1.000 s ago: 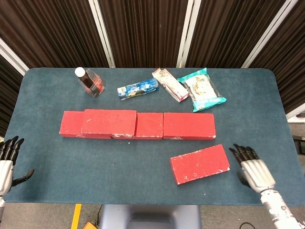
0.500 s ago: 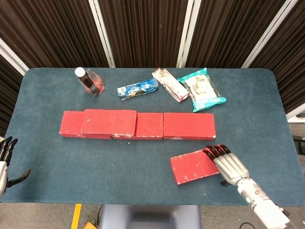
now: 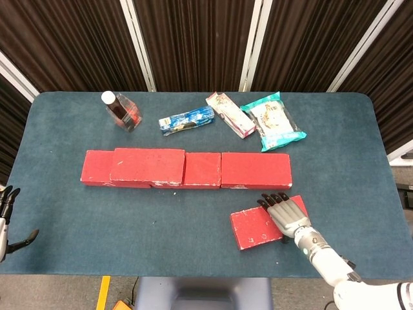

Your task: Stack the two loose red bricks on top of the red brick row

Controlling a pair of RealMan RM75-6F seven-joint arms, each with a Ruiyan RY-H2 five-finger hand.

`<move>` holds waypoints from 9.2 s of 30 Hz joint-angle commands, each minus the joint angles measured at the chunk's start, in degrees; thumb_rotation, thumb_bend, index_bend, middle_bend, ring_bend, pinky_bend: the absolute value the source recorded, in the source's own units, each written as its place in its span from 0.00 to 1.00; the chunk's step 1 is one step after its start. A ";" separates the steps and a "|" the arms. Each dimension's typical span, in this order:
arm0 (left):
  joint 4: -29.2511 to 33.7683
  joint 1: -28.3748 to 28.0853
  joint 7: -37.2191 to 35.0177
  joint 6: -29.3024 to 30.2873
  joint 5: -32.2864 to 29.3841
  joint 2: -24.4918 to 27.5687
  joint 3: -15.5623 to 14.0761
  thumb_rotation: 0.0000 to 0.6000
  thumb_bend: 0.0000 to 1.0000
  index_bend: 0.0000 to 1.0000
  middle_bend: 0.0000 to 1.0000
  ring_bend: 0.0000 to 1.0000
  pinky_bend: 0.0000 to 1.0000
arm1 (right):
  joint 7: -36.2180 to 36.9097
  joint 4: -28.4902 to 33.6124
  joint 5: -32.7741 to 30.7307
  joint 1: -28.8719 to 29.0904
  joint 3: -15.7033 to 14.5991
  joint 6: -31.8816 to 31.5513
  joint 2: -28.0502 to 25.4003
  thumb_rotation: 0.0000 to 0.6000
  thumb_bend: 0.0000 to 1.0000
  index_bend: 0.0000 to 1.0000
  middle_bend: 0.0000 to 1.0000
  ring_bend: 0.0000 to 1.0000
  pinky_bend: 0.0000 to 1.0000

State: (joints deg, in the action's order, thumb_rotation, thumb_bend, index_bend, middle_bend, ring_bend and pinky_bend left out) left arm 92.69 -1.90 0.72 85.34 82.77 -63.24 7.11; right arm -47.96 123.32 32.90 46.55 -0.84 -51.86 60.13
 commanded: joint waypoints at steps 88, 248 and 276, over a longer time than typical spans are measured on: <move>1.50 -0.63 2.03 1.21 -4.19 0.38 -0.90 1.00 0.20 0.00 0.00 0.00 0.00 | -4.79 -5.23 -17.88 19.63 10.15 -11.93 4.34 1.00 0.33 0.21 0.28 0.20 0.00; 2.17 -0.42 2.98 0.89 -6.66 0.89 -0.57 1.00 0.20 0.00 0.00 0.00 0.00 | -21.98 -39.95 -48.72 35.68 24.13 -11.09 32.58 1.00 0.39 0.25 0.28 0.14 0.00; 2.31 -0.32 2.88 0.82 -6.98 0.96 -0.54 1.00 0.20 0.00 0.00 0.00 0.00 | -23.94 -41.47 -48.20 34.81 26.47 -12.01 34.08 1.00 0.24 0.21 0.15 0.01 0.00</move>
State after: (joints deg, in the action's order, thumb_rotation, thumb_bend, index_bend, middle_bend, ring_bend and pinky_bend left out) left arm 95.00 -2.23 3.60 86.16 75.78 -62.29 6.57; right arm -71.87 81.86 -15.30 81.37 25.60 -63.86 94.19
